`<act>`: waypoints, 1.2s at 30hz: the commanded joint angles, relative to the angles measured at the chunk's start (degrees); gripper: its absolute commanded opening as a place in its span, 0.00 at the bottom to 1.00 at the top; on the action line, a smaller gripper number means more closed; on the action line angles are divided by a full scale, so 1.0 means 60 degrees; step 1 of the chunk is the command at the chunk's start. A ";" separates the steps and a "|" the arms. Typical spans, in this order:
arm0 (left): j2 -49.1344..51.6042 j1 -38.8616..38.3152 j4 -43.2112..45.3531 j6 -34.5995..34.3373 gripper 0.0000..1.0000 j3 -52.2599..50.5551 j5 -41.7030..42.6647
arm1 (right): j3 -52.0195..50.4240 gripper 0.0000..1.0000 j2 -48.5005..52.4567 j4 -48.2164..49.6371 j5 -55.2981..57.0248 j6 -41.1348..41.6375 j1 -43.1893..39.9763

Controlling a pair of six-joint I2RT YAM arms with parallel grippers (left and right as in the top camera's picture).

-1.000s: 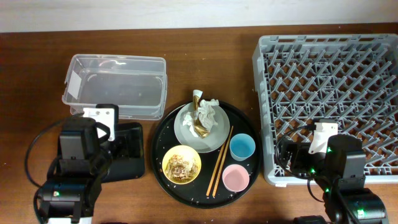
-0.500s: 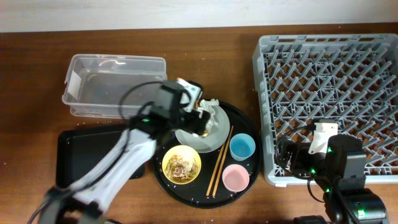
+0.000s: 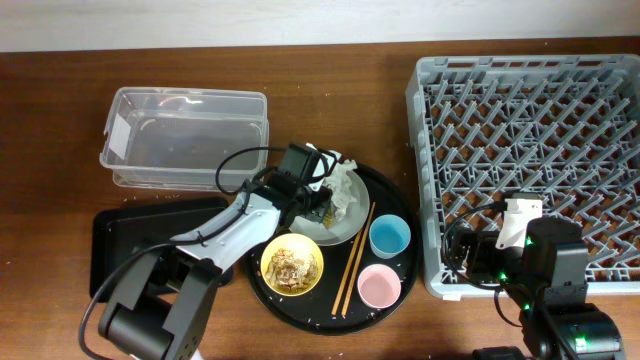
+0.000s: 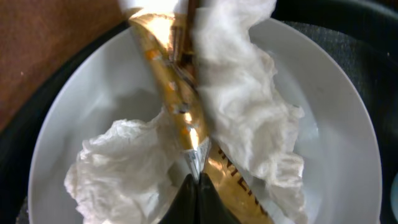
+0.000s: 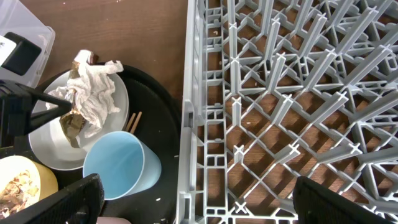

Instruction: Sort waste into correct bins and load items into the dishwasher rack

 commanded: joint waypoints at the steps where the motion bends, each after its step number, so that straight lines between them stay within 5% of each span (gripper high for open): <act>1: -0.0550 0.0000 -0.0707 0.0007 0.00 0.0463 -0.0091 | 0.0193 0.98 -0.0011 -0.0040 -0.0018 0.0084 0.0051; 5: -0.2182 0.0299 -0.1246 0.0007 0.01 0.0641 -0.0226 | 0.0197 0.98 -0.0011 -0.0036 -0.0018 0.0084 0.0051; 9: -0.3384 0.0834 -0.1308 0.0011 0.01 0.0637 -0.2087 | 0.0193 0.98 -0.0011 -0.0036 -0.0018 0.0084 0.0051; 11: -0.3486 0.1402 -0.1304 0.0011 0.00 0.0637 -0.3286 | 0.0197 0.98 -0.0011 -0.0036 -0.0018 0.0084 0.0051; 16: -0.3093 0.2922 -0.0849 0.0007 0.00 0.0637 -0.3464 | 0.0193 0.98 -0.0011 -0.0036 -0.0022 0.0087 0.0051; 17: -0.2962 0.3235 -0.0557 0.0007 0.04 0.0637 -0.3464 | 0.0193 0.98 -0.0011 -0.0036 -0.0022 0.0087 0.0051; 19: -0.2699 0.3566 -0.0098 0.0007 0.32 0.0637 -0.3461 | 0.0197 0.98 -0.0011 -0.0036 -0.0022 0.0087 0.0051; 20: -0.2601 0.3621 0.0000 0.0004 0.37 0.0637 -0.3413 | 0.0193 0.98 -0.0011 -0.0040 -0.0022 0.0087 0.0051; 22: -0.2554 0.3595 0.0058 0.0007 0.67 0.0637 -0.2448 | 0.0193 0.98 -0.0011 -0.0040 -0.0022 0.0087 0.0051; 24: -0.2557 0.3388 -0.0306 0.0004 0.63 0.0637 0.0146 | 0.0193 0.98 -0.0011 -0.0040 -0.0018 0.0087 0.0051; 26: -0.2554 0.2823 -0.1049 0.0004 0.60 0.0634 0.1300 | 0.0193 0.98 -0.0011 -0.0040 -0.0018 0.0087 0.0051; 30: -0.2153 0.1104 -0.1807 0.0015 0.61 0.0634 0.0521 | 0.0193 0.98 -0.0011 -0.0073 -0.0022 0.0087 0.0051; 36: 0.0055 0.0554 -0.1370 0.0015 0.61 0.0634 -0.0623 | 0.0193 0.98 -0.0011 -0.0215 -0.0022 0.0087 0.0051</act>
